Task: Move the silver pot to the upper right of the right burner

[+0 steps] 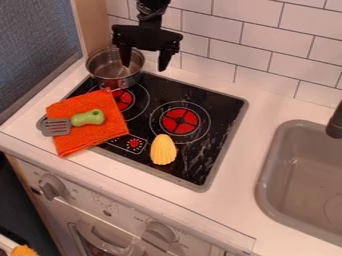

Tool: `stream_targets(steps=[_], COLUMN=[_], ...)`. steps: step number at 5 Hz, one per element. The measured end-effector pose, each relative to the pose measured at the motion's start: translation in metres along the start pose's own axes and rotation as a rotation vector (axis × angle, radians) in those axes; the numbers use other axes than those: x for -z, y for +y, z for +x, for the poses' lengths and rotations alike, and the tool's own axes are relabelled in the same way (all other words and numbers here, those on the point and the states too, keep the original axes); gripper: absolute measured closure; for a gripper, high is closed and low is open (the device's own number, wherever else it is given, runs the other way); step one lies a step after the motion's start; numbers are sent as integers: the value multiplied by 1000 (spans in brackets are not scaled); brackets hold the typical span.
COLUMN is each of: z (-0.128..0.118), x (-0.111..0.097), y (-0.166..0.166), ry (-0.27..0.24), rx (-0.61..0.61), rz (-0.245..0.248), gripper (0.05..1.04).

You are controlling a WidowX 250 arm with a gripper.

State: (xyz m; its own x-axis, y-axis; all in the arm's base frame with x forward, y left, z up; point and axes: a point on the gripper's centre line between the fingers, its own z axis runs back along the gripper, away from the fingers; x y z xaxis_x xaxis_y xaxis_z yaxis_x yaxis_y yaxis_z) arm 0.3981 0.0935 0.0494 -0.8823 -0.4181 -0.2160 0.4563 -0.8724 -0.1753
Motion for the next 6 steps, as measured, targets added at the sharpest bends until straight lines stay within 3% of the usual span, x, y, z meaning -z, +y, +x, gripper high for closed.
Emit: stream_targets(steps=[2,3,5,6], z=[-5,-5,-6,-6], x=[20,31,36,36], y=[5,6,-1,-2], ry=[-22,-46,-59,-58], rx=[47,69,54,52], rz=[-7,-9,-11,-17], gripper=[84,159,757,933])
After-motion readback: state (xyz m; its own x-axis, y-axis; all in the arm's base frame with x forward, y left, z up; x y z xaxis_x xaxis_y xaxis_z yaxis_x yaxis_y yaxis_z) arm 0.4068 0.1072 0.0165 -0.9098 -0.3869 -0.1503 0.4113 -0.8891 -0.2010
